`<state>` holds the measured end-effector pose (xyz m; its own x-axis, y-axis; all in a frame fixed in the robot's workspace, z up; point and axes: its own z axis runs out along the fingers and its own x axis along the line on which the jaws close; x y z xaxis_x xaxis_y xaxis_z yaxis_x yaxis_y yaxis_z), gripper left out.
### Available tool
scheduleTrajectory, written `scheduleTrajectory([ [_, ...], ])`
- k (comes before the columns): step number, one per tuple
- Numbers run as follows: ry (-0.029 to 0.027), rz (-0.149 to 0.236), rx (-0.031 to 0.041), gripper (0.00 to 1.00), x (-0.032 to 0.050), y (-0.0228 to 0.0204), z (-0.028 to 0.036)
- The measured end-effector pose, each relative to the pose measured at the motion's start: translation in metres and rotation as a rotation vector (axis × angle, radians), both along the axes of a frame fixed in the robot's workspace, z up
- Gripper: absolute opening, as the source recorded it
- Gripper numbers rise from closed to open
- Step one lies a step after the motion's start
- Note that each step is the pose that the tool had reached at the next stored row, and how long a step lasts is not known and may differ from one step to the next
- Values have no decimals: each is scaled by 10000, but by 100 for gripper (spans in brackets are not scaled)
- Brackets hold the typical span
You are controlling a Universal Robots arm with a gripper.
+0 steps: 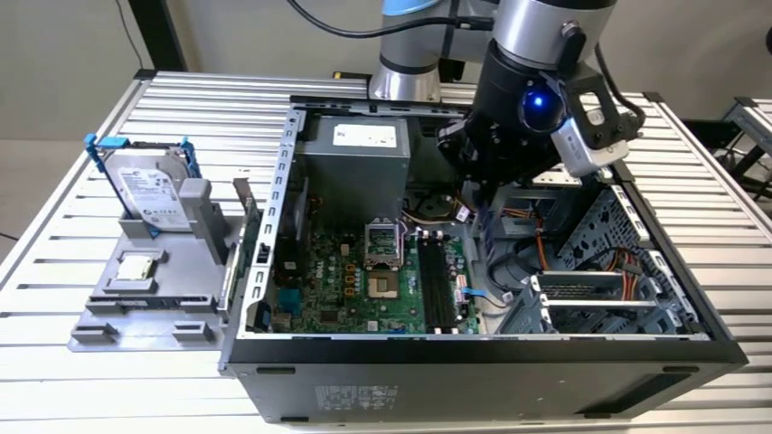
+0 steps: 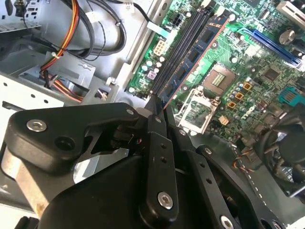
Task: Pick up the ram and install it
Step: 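Insert the ram into the slot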
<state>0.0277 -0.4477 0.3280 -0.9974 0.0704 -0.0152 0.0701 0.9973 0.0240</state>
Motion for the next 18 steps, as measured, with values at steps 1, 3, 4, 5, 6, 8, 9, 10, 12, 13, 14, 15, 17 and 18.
scheduleTrajectory([
  [1,0,0,0,0,-1,0,-19],
  [3,2,1,1,0,-2,0,-50],
  [4,13,0,-2,0,-2,0,-50],
  [5,21,-2,-4,0,-3,0,-50],
  [6,23,-2,-4,0,-2,0,-50],
  [8,22,0,1,0,-2,0,-60],
  [9,21,-1,5,0,-2,0,-72],
  [10,22,0,7,0,-2,0,-84],
  [12,24,0,7,0,-2,-1,-120],
  [13,24,0,5,0,-2,-1,-137],
  [14,24,0,9,0,-2,-1,-156],
  [15,24,0,7,0,-2,-1,-172],
  [17,24,0,6,0,-2,-1,-209],
  [18,24,0,7,0,-1,-1,-227],
])
